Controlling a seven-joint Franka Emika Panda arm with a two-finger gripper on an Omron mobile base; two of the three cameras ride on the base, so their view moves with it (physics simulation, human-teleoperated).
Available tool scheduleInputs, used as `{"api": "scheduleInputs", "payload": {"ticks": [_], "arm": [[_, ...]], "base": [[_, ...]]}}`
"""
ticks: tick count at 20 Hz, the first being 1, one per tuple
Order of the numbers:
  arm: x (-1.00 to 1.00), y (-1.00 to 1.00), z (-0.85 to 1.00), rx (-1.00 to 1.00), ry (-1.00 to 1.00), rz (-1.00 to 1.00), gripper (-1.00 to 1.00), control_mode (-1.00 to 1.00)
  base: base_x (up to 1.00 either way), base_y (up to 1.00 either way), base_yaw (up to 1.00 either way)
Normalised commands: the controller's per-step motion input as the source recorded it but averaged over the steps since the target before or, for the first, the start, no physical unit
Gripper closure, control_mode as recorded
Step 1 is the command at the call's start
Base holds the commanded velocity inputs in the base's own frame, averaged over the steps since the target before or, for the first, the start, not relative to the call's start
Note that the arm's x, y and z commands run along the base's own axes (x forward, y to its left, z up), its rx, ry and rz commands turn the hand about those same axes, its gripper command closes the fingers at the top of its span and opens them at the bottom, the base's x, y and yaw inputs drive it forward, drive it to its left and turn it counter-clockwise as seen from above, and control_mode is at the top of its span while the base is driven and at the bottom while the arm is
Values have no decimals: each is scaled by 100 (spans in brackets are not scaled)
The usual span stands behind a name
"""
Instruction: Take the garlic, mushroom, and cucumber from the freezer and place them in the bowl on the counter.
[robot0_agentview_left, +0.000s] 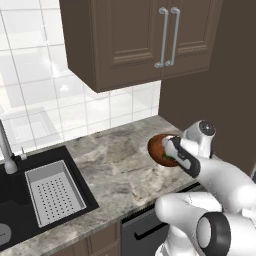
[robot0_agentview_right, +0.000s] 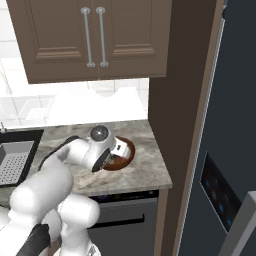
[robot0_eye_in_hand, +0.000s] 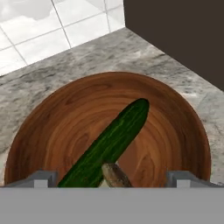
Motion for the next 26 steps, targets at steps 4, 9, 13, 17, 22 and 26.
{"api": "scheduleInputs", "payload": {"ticks": [4, 9, 13, 17, 22, 26], "arm": [[-67, 4, 53, 0, -20, 0, -100, -100], [-58, 62, 76, -8, -22, -2, -100, -100], [-57, 34, 87, -5, -5, -1, -100, -100], [-76, 28, 87, -6, 0, 0, -100, -100], [-71, 5, 86, -2, 0, 0, -100, -100], [-97, 0, 56, 0, -6, 0, -100, -100]], "base": [[0, 0, 0], [0, 0, 0], [0, 0, 0], [0, 0, 0], [0, 0, 0], [0, 0, 0]]}}
